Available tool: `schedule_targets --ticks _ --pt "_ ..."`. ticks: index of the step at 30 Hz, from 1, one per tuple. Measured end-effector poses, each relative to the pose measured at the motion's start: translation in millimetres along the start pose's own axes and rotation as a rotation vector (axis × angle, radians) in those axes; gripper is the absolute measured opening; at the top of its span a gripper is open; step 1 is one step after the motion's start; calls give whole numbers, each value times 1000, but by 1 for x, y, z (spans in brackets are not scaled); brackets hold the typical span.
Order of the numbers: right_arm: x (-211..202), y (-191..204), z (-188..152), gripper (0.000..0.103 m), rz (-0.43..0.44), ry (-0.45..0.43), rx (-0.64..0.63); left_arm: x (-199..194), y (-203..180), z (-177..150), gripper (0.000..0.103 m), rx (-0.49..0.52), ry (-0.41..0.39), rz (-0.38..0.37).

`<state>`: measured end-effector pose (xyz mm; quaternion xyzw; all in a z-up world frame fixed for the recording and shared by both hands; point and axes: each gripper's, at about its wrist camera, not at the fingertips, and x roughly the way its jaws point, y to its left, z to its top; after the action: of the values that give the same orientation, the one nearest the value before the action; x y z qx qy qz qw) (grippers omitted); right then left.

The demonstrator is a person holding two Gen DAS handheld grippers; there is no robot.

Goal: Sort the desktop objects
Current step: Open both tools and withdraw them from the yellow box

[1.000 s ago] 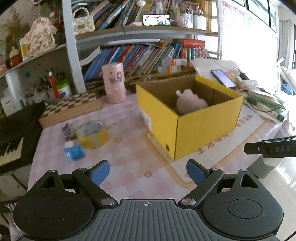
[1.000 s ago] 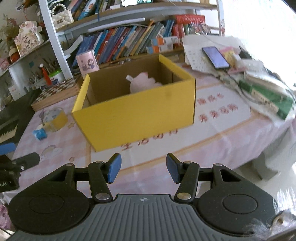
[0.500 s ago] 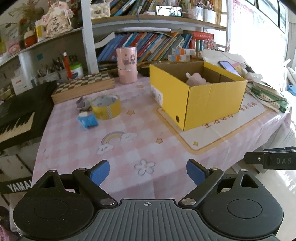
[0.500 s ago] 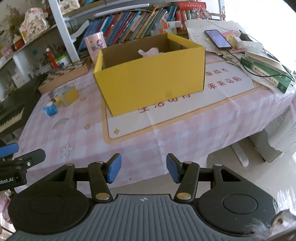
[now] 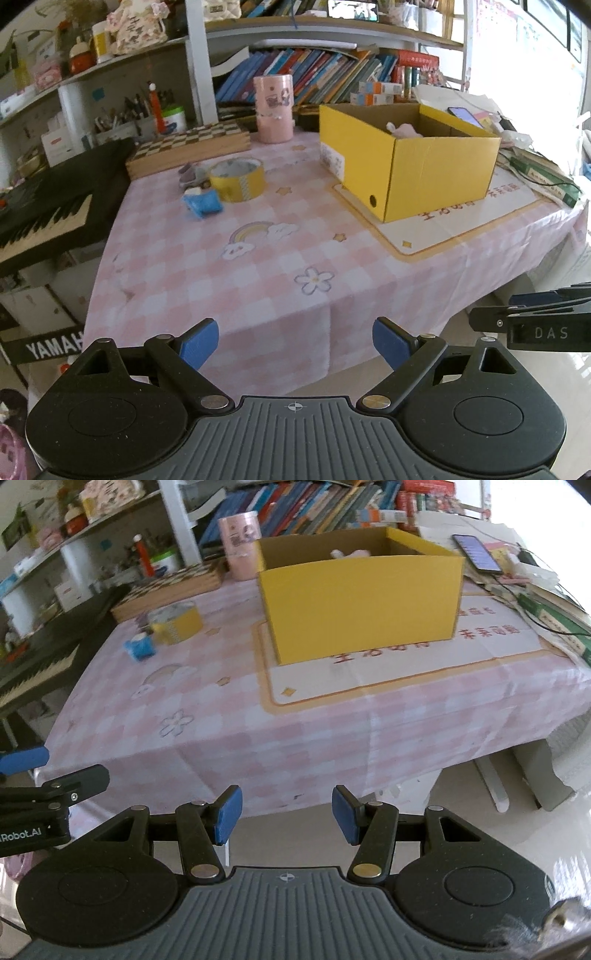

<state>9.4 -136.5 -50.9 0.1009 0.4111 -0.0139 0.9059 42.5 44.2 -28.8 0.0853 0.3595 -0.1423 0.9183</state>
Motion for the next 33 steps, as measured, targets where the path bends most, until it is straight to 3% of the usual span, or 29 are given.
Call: schedule_targets --ticks 16,33 --pt "8 64 7 52 101 -27 -122 -18 41 -13 93 -90 -34 96" --pt "12 101 15 56 118 -42 -178 -25 77 -14 93 -149 -57 146"
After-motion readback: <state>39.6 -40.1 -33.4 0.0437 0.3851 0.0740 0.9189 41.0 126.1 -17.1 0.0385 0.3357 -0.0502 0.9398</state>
